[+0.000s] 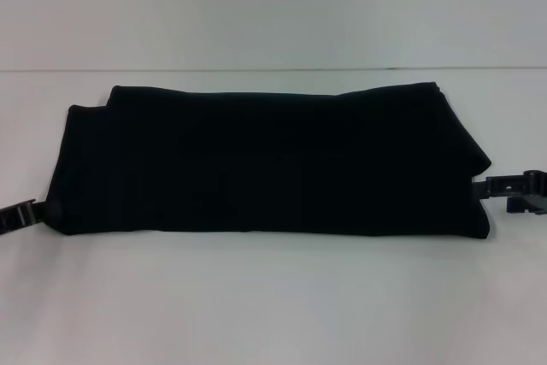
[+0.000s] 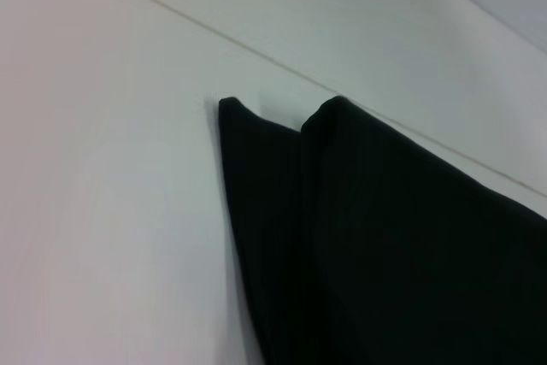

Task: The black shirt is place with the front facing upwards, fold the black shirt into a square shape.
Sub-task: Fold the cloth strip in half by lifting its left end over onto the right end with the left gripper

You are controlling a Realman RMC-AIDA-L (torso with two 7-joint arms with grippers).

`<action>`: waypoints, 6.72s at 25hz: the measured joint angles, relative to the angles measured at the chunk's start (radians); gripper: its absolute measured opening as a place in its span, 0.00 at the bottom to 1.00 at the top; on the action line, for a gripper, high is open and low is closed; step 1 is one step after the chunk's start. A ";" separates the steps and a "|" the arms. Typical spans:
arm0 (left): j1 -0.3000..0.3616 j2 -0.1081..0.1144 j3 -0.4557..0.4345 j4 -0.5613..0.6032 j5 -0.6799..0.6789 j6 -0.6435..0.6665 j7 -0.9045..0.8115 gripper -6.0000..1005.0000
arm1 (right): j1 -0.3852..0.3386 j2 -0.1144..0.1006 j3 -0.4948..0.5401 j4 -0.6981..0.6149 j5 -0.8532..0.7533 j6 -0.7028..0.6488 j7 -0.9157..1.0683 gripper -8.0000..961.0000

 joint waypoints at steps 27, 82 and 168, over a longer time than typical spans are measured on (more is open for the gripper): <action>-0.013 0.005 0.000 0.007 -0.022 0.016 0.004 0.03 | 0.038 0.033 -0.053 0.053 -0.020 0.033 -0.002 0.79; 0.052 0.017 -0.155 0.031 0.046 0.326 0.023 0.07 | -0.200 -0.004 0.328 -0.027 0.115 -0.347 -0.259 0.36; -0.489 -0.090 -0.367 -1.228 -0.252 -0.239 1.022 0.13 | -0.336 0.142 0.255 0.106 0.085 -0.465 -1.294 0.98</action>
